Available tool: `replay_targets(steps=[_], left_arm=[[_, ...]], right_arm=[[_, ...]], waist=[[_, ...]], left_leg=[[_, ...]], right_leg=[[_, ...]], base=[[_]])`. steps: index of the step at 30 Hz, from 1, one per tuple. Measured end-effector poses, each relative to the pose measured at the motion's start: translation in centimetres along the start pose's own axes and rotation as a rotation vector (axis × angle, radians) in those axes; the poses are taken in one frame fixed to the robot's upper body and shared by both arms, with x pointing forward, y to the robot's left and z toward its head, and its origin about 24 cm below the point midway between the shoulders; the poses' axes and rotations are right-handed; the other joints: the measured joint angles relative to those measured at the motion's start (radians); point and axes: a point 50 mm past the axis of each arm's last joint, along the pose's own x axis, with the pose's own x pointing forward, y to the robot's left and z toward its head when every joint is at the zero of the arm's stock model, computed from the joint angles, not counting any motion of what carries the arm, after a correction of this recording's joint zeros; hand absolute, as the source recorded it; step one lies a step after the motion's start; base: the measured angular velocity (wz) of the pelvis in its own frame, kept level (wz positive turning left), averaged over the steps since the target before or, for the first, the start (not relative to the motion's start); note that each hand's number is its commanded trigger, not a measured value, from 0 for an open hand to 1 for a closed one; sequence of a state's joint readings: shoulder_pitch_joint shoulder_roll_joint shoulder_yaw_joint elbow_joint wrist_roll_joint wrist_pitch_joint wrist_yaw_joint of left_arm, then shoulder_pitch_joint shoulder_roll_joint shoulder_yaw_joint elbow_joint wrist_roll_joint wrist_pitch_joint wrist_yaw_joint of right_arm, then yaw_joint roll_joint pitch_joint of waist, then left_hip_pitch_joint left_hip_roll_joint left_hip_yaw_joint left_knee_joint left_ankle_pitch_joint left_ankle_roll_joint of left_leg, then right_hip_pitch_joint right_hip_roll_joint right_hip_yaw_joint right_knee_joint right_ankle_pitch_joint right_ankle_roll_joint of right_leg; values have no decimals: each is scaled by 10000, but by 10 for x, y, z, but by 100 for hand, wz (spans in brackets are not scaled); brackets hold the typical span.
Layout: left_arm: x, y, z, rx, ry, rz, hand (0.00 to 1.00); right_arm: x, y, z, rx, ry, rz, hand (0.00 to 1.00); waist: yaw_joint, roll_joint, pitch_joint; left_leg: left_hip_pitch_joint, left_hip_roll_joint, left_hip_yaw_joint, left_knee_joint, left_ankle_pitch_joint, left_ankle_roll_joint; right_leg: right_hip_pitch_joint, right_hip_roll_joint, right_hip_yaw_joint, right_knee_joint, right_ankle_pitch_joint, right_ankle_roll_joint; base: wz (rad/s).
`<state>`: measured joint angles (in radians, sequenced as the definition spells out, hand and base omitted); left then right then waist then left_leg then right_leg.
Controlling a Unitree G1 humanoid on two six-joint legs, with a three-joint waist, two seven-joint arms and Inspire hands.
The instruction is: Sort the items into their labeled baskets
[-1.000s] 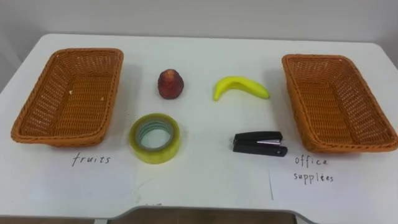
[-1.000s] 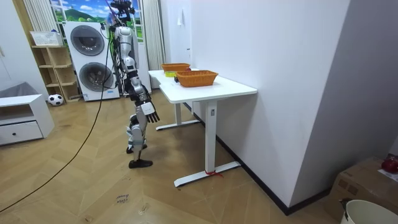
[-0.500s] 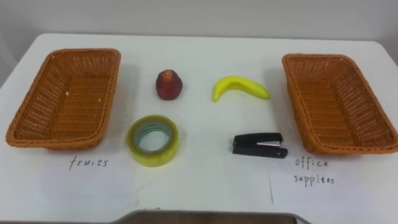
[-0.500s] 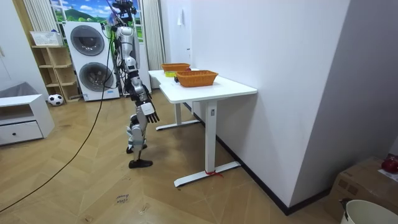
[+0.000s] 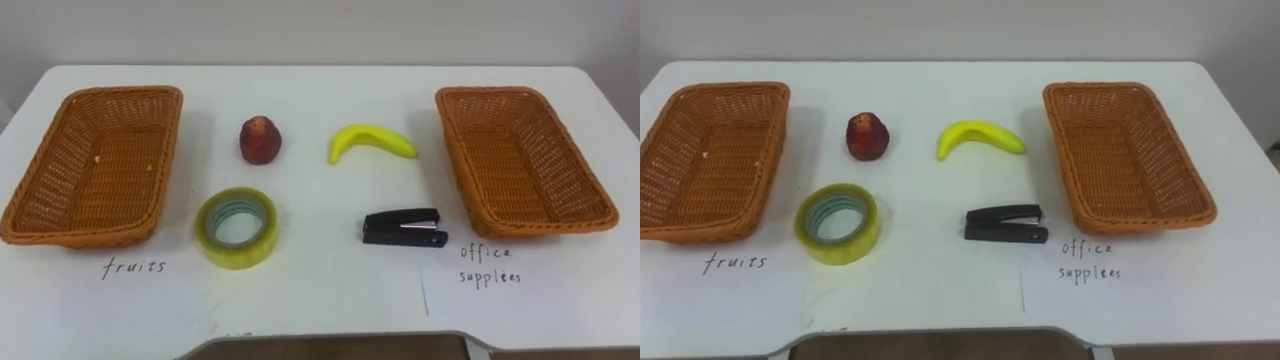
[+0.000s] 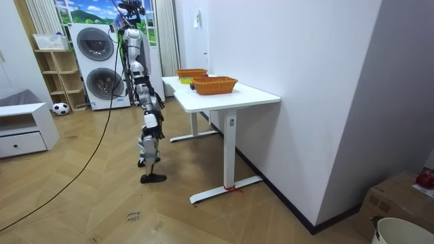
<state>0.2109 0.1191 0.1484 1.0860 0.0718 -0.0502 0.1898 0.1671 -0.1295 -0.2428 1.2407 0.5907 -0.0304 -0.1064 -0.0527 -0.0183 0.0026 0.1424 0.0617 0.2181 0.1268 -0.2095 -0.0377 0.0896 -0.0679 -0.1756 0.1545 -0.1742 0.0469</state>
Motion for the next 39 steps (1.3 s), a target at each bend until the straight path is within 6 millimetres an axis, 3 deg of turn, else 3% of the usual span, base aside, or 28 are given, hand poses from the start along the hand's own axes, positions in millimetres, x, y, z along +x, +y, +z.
replay_targets(steps=[4,12,15,20,24,26,29,31,34,39], left_arm=[[-1,6,-4,-146,21,364,0],[-3,9,-9,-93,101,577,0],[-4,10,-7,-98,-112,601,0],[-5,13,-6,-203,-301,647,0],[-6,16,-6,-148,-353,682,0],[-6,20,-4,-374,-490,710,0],[-5,30,-2,-713,-605,1056,0],[-6,36,0,-614,-745,1113,0],[-5,42,4,-486,-890,1125,0],[-4,38,5,-414,-861,932,0]], right_arm=[[0,-8,17,1695,-611,-1089,0],[-10,-7,65,3149,-2597,-2514,0],[-22,-2,93,3752,-3807,-2930,0],[-52,6,142,5424,-5790,-3479,0],[-70,-2,171,6225,-6856,-3812,0],[-88,-18,198,7692,-7557,-3852,0],[-111,-48,229,8520,-8769,-4250,0],[-129,-60,242,8761,-9877,-4450,0],[-144,-69,246,8649,-10903,-4792,0],[-183,-61,255,7434,-13368,-5004,0]], waist=[[-230,-36,-62],[-365,-20,-31],[-471,26,-29],[-470,-36,-40],[-518,-171,-60],[-543,-305,-39],[-551,-586,3],[-584,-733,48],[-587,-890,28],[-530,-776,-19]], left_leg=[[23,-4,12,2,0,0],[187,-21,246,12,0,0],[137,-18,247,-29,-36,35],[-58,-28,244,-24,-36,45],[-62,-46,251,1,-35,45],[-79,-45,248,2,-35,44],[-88,-38,248,5,-34,44],[-112,-31,253,16,-34,44],[-127,-24,278,20,-36,43],[-251,-23,431,-98,-79,41]], right_leg=[[-22,6,85,49,0,1],[-47,-1,367,172,-10,16],[-197,11,410,214,-36,32],[-405,16,467,347,-37,28],[-399,4,464,351,-42,35],[-387,4,430,332,-41,35],[-383,11,429,327,-43,37],[-383,11,388,318,-43,37],[-409,12,361,306,-43,36],[-720,18,410,471,12,41]], base=[[-2],[-10],[-2],[-3],[0],[0],[1],[0],[-2],[-13]])
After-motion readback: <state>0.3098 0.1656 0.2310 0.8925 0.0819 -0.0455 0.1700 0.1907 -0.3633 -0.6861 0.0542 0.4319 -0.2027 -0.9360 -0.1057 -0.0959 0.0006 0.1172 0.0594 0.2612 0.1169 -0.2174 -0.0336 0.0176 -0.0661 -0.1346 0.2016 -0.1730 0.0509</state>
